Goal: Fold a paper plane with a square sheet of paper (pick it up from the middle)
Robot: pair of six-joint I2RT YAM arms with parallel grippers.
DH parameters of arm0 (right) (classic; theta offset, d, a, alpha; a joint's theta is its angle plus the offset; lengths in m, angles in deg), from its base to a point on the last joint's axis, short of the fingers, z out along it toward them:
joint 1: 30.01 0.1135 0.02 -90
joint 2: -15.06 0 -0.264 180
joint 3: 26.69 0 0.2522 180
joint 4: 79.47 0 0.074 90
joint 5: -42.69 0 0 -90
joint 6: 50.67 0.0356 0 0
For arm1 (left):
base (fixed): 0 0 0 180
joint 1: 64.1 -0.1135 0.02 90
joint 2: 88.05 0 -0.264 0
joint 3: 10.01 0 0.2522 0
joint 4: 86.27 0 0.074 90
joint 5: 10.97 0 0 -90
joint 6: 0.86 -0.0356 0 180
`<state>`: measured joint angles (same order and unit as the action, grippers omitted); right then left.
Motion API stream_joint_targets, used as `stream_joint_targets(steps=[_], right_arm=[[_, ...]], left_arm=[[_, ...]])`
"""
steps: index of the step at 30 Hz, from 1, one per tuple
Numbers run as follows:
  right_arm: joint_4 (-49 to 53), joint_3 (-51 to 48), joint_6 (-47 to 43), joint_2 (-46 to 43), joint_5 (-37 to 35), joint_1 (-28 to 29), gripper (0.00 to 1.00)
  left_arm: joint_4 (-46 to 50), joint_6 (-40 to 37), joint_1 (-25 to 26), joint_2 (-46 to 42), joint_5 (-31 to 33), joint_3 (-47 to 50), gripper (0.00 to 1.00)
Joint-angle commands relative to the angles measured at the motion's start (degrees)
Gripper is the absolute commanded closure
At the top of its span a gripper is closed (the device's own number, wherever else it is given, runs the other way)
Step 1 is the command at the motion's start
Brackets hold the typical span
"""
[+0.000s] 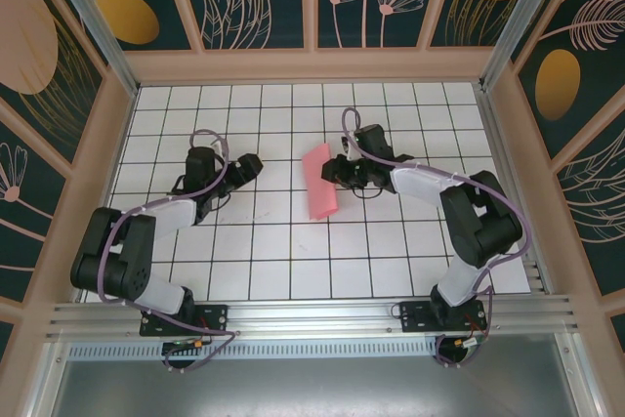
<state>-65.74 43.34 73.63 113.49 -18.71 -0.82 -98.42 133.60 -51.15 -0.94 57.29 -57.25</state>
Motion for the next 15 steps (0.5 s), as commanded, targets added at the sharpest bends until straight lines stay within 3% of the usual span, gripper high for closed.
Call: stream_joint_targets(steps=[1, 9, 15], right_arm=[[2.7, 0.2, -3.8, 1.8, -4.7, -0.1, 0.69], [9.9, 2.0, -10.0, 2.7, -14.9, -0.3, 0.52], [8.4, 0.6, -9.6, 1.0, -13.5, -1.2, 0.45]], left_arm=[[-3.4, 1.9, 1.7, 2.1, -0.8, -2.4, 0.22], [-3.7, 2.7, 5.4, 5.5, -0.7, -5.1, 0.22], [-6.5, 5.0, 8.8, 8.7, -3.6, -6.2, 0.22]])
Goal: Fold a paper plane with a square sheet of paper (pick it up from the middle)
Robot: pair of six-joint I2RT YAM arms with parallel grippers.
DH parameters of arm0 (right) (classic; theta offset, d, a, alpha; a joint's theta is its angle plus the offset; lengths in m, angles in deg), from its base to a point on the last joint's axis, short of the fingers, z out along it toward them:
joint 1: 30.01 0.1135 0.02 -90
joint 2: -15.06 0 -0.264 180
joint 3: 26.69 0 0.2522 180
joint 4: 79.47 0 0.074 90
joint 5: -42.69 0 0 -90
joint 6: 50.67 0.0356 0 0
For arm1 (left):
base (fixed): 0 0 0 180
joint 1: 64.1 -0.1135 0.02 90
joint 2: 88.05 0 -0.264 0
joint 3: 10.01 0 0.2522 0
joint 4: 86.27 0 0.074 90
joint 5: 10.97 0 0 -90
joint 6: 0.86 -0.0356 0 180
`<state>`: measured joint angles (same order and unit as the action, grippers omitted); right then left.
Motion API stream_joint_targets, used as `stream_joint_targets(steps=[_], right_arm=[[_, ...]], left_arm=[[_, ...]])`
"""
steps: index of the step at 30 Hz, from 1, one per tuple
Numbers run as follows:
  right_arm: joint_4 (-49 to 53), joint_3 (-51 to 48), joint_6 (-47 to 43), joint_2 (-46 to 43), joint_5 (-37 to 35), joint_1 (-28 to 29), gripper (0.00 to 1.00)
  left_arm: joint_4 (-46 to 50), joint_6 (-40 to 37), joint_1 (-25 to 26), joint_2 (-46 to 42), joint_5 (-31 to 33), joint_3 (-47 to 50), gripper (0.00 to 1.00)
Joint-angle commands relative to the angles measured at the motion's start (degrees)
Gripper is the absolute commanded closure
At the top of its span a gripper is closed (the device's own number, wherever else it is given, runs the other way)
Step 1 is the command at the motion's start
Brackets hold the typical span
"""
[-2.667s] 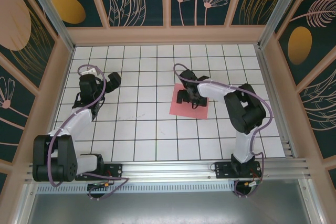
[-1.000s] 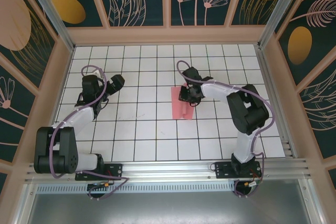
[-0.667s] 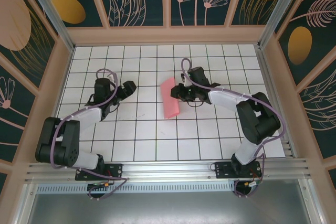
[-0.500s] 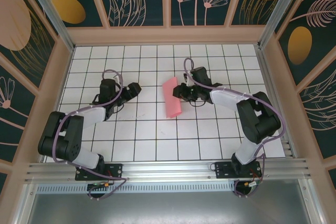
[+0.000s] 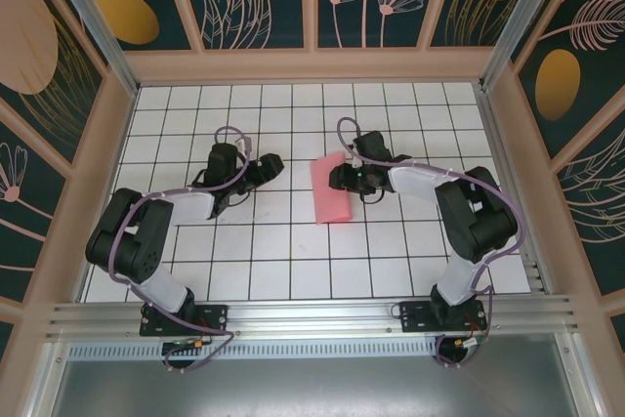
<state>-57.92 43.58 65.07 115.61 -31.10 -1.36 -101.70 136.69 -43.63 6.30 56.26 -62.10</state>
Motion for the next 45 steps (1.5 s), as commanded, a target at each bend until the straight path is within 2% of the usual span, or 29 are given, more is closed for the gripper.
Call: stream_joint_targets(steps=[1, 6, 16, 22, 30, 40, 45], right_arm=[[0.1, -0.1, -0.6, -1.5, -0.8, -0.9, 0.44], [-2.0, -2.0, 1.4, -2.8, 1.2, -2.4, 0.44], [-3.7, -4.4, 2.7, -4.7, 3.9, -4.3, 0.43], [-3.8, -4.5, 2.8, -4.9, 4.4, -4.6, 0.43], [-4.3, -5.1, 3.4, -5.4, 5.8, -5.2, 0.44], [-4.2, -5.6, 3.4, -6.7, 7.3, -6.0, 0.44], [-4.0, -6.3, 2.8, -8.1, 8.3, -6.7, 0.44]], left_arm=[[-4.2, 2.5, 1.9, 2.0, -3.1, -1.5, 0.22], [-8.8, 5.3, 4.8, 5.9, -6.1, -2.4, 0.24], [-16.3, 10.0, 9.2, 13.5, -11.1, -6.2, 0.42], [-19.0, 11.8, 10.3, 16.0, -12.6, -7.5, 0.45], [-20.4, 12.7, 10.5, 17.8, -13.8, -8.1, 0.57], [-22.6, 14.1, 10.9, 20.6, -15.6, -10.2, 0.9], [-21.1, 13.8, 10.9, 22.0, -14.7, -11.2, 0.96]])
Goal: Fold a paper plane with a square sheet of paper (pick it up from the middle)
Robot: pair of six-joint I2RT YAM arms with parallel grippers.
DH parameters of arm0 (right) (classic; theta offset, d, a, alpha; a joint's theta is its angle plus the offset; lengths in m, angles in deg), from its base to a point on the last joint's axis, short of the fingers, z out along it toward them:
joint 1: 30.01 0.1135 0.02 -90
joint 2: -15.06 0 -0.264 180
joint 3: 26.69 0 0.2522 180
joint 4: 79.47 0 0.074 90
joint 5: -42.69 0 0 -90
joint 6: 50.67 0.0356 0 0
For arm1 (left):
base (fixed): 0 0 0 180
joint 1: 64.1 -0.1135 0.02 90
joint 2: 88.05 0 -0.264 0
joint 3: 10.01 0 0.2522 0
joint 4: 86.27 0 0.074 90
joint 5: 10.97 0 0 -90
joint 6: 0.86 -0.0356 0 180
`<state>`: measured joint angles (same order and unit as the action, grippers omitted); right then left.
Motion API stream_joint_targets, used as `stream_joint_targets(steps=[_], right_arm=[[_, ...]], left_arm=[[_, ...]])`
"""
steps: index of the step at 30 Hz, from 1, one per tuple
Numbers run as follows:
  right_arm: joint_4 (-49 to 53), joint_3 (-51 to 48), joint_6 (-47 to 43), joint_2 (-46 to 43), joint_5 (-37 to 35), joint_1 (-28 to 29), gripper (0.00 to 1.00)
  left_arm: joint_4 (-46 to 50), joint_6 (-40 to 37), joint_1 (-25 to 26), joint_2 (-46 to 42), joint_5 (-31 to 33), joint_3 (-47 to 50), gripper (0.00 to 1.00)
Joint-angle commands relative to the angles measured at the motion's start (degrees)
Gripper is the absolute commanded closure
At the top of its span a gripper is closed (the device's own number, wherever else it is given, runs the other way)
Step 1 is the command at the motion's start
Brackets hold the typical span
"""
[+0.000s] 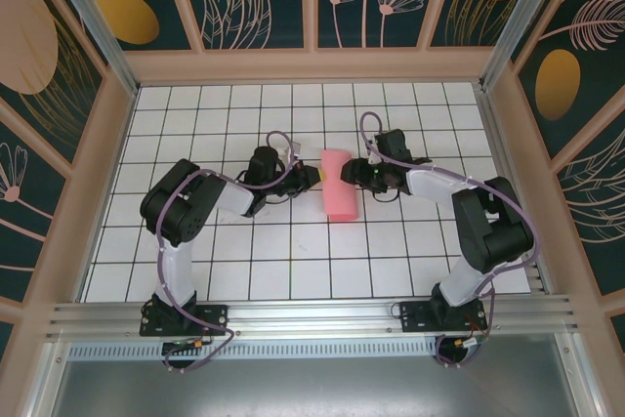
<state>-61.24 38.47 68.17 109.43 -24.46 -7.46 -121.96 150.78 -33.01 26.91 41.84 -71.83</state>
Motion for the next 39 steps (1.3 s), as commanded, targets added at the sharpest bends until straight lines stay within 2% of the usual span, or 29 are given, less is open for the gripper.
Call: stream_joint_targets(steps=[1, 13, 21, 28, 36, 39], right_arm=[[-0.5, -1.3, -0.5, -1.8, 1.9, -0.7, 0.44], [3.8, 1.0, -4.2, 3.1, 2.3, -0.4, 0.43], [6.3, 2.5, -6.8, 5.5, 2.0, -0.3, 0.4], [8.9, 3.6, -8.1, 7.1, -1.6, -0.2, 0.39], [9.2, 4.3, -8.7, 5.8, -2.9, 0.1, 0.28], [9.5, 4.7, -8.7, 6.7, -2.7, 0.3, 0.28]], left_arm=[[-0.6, -0.3, 0.3, 1.6, -0.3, -1.8, 0.96], [5.3, -2.5, 1.3, 3.8, 0.3, -5.0, 0.95], [9.5, -4.0, 2.0, 5.3, 0.6, -7.3, 0.93], [13.8, -5.7, 2.2, 5.2, 2.5, -9.4, 0.92], [16.8, -7.0, 2.2, 5.4, 4.4, -10.0, 0.92], [17.1, -7.1, 2.2, 5.4, 4.3, -10.1, 0.92]])
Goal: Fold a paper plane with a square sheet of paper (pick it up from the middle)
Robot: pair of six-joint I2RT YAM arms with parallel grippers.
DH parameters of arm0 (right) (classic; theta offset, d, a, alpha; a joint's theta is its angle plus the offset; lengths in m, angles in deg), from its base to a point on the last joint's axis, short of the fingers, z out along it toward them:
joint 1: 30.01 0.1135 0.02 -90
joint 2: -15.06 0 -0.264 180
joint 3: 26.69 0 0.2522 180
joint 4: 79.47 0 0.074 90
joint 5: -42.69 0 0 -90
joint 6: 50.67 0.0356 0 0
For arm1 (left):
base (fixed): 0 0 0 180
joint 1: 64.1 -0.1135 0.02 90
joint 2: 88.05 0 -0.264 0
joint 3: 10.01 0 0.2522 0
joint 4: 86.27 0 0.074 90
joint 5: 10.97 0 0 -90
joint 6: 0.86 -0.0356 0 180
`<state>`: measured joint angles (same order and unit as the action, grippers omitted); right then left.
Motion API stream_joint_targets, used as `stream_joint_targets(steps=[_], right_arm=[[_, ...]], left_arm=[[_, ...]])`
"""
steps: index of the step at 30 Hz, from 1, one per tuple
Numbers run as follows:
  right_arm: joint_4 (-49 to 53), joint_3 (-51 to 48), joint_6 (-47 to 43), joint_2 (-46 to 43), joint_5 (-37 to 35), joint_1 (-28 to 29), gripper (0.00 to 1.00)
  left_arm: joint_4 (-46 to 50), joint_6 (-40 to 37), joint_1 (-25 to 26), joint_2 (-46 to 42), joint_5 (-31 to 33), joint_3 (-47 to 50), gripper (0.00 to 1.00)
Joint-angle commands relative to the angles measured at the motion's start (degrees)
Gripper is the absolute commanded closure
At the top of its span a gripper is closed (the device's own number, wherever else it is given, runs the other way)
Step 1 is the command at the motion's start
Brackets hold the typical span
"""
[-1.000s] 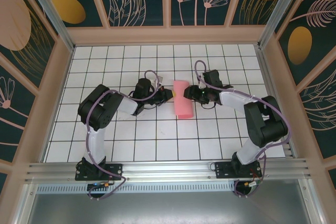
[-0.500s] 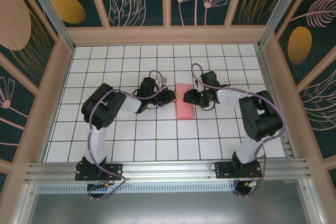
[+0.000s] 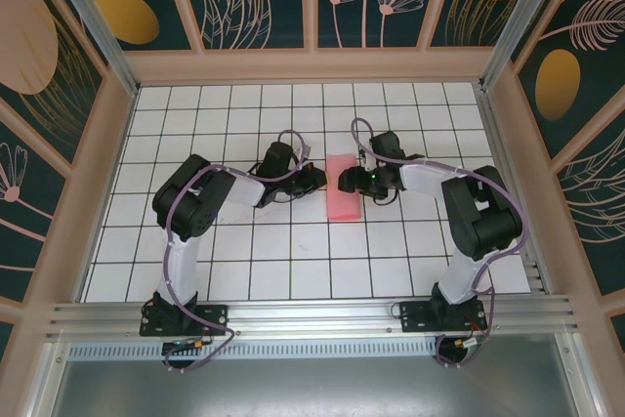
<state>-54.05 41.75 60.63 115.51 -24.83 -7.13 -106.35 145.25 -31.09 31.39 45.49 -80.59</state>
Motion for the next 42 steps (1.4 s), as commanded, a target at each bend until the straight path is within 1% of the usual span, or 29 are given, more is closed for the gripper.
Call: stream_joint_targets(steps=[1, 4, 7, 9, 11, 13, 23, 26, 34, 42], right_arm=[[2.5, 1.5, -1.2, 1.0, -2.5, 0.1, 0.28], [3.5, 1.9, -1.2, 2.1, -3.7, 0.4, 0.34], [4.7, 2.3, -1.4, 3.1, -5.2, 0.6, 0.41], [5.7, 2.6, -1.5, 3.9, -7.0, 0.8, 0.45], [6.4, 3.0, -1.5, 4.8, -8.6, 1.0, 0.47], [6.9, 3.1, -1.5, 5.5, -9.6, 1.2, 0.5], [7.2, 3.1, -3.4, 8.0, -9.7, 1.4, 0.51], [7.7, 3.2, -4.4, 8.8, -9.9, 1.6, 0.51], [8.4, 3.5, -7.3, 8.8, -12.5, 1.9, 0.5], [8.0, 3.9, -8.1, 9.1, -12.5, 1.9, 0.49]], left_arm=[[1.5, -1.7, 0.3, 0.9, 0.6, -1.3, 0.92], [2.0, -1.9, 0.3, 0.7, 0.7, -1.4, 0.9], [4.2, -3.1, 0.3, -0.6, 2.6, -1.6, 0.84], [7.2, -4.3, 0.3, -2.2, 5.9, -1.8, 0.77], [8.7, -5.0, 0.4, -3.8, 9.0, -1.3, 0.72], [9.2, -5.2, 0.3, -5.4, 11.5, -0.8, 0.69], [4.5, -5.6, 0.3, -9.9, 17.5, 4.6, 0.68], [4.4, -6.3, 0.3, -10.2, 18.0, 4.9, 0.68], [3.3, -6.1, 0.3, -8.3, 16.2, 4.1, 0.68], [2.0, -5.5, 0.3, -7.2, 13.2, 3.4, 0.7]])
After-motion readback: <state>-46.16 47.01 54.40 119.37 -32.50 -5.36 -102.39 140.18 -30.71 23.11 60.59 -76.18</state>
